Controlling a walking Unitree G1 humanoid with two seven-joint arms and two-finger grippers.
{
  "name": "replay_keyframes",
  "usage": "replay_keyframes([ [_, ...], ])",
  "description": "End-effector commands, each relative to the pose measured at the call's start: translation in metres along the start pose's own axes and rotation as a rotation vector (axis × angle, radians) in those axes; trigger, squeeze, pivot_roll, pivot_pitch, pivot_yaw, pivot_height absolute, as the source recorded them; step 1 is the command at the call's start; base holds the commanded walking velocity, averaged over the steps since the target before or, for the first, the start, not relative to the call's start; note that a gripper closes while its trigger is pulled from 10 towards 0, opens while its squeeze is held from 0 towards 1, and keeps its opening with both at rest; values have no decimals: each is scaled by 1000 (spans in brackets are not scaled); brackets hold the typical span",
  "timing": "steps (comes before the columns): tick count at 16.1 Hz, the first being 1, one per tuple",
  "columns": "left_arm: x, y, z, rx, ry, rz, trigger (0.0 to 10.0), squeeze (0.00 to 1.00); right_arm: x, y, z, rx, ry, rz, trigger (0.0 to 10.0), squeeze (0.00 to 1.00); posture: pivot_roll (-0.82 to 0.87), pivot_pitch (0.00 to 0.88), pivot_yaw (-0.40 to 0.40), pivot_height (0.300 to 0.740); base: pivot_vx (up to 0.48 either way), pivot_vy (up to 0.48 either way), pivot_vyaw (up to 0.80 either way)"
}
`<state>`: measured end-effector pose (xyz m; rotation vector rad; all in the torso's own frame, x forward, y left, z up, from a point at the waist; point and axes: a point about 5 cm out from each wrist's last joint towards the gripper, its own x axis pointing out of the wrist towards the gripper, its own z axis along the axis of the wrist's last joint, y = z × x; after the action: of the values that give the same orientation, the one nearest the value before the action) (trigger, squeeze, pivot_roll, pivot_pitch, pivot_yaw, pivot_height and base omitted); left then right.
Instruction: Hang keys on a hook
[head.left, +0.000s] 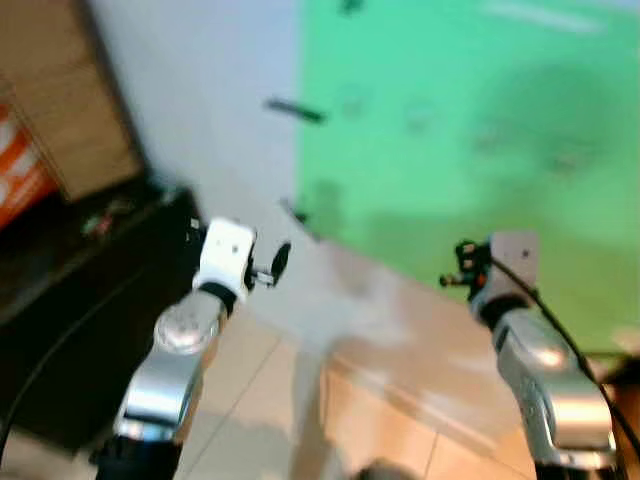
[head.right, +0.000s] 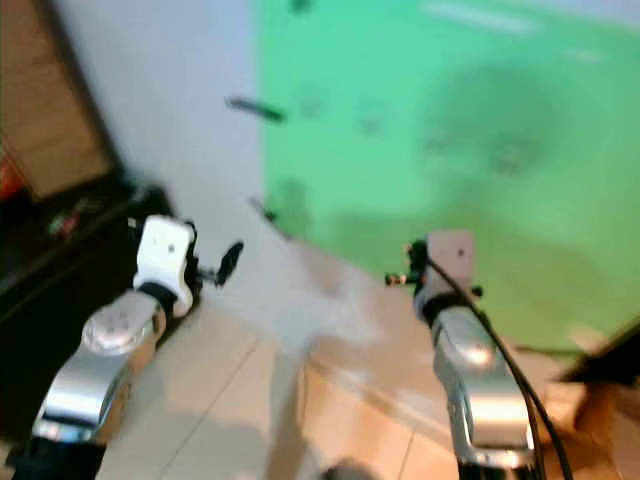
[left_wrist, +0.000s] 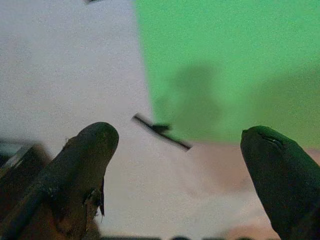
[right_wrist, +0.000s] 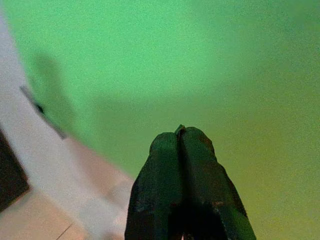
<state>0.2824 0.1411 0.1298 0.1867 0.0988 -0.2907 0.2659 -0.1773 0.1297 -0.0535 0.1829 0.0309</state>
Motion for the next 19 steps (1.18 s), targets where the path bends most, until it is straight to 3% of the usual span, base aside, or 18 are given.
replay_keyframes([
  [1, 1, -2, 1, 7, -2, -10, 10000, 0, -1, -3, 0, -6, 4, -13, 10000, 0, -82, 0, 31, 740, 0, -277, -800],
  [4, 1, 0, -1, -1, 7, -6, 10000, 0, -2, -2, 0, -4, -1, -14, 10000, 0, -86, 0, 44, 740, 0, -176, -690],
  [19, 0, 7, 5, -11, -34, 11, 10000, 0, 4, 11, 6, 5, -31, 66, 10000, 0, -45, 0, 34, 740, 17, 0, 0],
])
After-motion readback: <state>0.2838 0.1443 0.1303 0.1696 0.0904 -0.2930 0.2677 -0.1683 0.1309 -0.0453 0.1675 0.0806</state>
